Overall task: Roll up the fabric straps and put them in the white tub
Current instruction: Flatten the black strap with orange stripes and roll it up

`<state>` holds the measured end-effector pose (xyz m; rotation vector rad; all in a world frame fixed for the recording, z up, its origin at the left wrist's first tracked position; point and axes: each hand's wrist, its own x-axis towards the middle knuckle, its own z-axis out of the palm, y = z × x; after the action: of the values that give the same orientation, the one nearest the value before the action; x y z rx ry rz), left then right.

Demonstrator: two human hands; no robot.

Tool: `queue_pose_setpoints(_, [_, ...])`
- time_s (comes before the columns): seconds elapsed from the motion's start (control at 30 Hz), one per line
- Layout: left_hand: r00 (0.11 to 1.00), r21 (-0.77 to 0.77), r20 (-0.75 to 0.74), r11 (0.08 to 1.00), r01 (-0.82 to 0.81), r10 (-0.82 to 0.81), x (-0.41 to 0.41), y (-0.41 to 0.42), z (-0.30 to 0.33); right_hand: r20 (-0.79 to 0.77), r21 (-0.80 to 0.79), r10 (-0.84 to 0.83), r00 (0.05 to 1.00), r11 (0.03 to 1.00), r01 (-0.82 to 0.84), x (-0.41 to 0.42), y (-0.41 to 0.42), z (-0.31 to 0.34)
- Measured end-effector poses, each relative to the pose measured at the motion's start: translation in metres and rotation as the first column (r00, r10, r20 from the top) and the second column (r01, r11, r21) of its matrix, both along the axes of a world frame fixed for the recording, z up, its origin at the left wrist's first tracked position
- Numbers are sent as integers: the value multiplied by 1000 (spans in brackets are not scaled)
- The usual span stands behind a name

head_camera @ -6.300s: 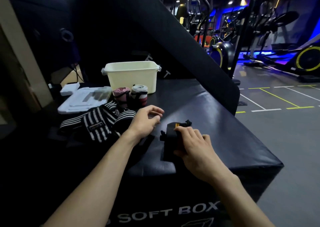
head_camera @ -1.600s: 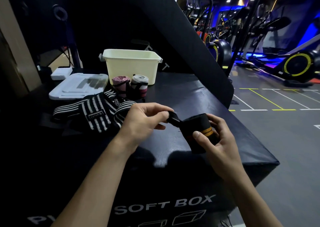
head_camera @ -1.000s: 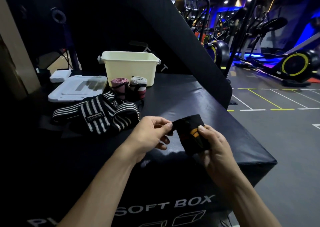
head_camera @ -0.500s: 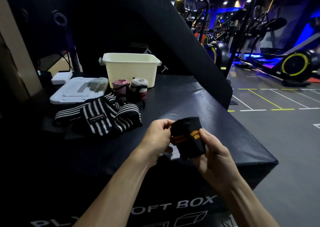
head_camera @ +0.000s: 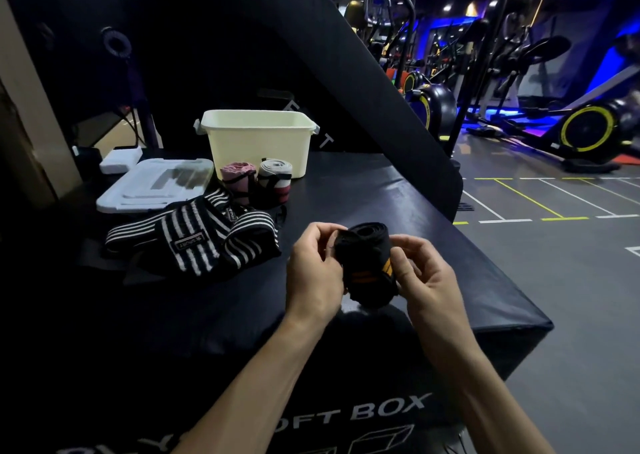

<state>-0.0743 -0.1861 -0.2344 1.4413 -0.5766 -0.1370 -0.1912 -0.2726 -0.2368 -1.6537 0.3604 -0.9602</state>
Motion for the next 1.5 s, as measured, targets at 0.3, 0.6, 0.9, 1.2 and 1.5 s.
queue_pose_setpoints(0.3, [976, 23, 198, 995, -99, 92, -2, 2, 2, -154, -76, 261, 953, 959, -274, -8, 5, 4])
queue_pose_setpoints(0.6, [944, 33, 312, 992, -124, 108, -11, -1, -6, -221, -101, 274, 936, 948, -301, -15, -1, 2])
queue_pose_setpoints(0.9, [957, 87, 255, 989, 118, -137, 0, 6, -1, -57, -113, 167, 984, 979, -172, -16, 2, 0])
queue_pose_setpoints(1.2, [890, 88, -59, 885, 456, -453, 9, 16, 8, -57, -12, 407, 911, 913, -409, -27, 0, 5])
queue_pose_setpoints(1.5, [940, -121, -93, 941, 316, -327, 4, 6, 6, -57, 37, 300, 952, 954, -299, -17, -5, 0])
